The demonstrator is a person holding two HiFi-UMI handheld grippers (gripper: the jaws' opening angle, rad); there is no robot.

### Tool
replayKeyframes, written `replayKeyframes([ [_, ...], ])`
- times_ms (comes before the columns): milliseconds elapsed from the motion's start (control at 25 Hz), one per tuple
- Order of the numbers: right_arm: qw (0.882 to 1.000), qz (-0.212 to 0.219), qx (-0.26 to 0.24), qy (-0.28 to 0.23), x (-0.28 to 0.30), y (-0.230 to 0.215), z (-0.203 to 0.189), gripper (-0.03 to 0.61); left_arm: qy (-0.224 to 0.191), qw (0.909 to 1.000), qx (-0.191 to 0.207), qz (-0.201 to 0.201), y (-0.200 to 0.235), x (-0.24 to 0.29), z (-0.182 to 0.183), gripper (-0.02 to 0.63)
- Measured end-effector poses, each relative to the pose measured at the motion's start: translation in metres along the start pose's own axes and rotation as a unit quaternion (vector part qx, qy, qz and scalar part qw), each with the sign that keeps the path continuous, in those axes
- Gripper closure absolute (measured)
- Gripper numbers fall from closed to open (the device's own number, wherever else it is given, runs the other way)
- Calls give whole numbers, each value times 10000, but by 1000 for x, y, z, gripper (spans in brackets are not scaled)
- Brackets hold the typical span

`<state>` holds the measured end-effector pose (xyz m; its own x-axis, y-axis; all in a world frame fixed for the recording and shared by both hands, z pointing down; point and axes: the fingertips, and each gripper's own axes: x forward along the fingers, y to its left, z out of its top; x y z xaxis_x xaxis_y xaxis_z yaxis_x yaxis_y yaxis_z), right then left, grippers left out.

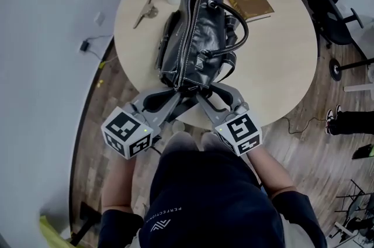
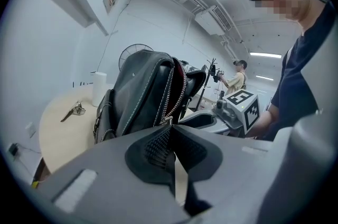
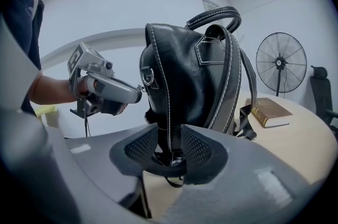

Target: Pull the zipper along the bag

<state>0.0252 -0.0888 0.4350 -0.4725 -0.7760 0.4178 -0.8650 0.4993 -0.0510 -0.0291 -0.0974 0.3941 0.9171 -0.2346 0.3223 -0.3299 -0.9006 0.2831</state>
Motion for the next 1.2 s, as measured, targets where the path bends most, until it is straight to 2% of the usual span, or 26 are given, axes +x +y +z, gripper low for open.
replayKeyframes([
  [600, 9999, 41, -142, 0, 0, 3, 3, 439, -31, 9999, -95, -27, -8, -7, 20, 591],
  [920, 9999, 104, -76, 52, -1, 4, 2, 439, 163, 9998, 105, 106, -10, -9, 26, 591],
  [1200, 9999, 132, -64, 79, -1, 6, 3, 439, 142, 9999, -30, 53, -12, -12, 34, 591],
])
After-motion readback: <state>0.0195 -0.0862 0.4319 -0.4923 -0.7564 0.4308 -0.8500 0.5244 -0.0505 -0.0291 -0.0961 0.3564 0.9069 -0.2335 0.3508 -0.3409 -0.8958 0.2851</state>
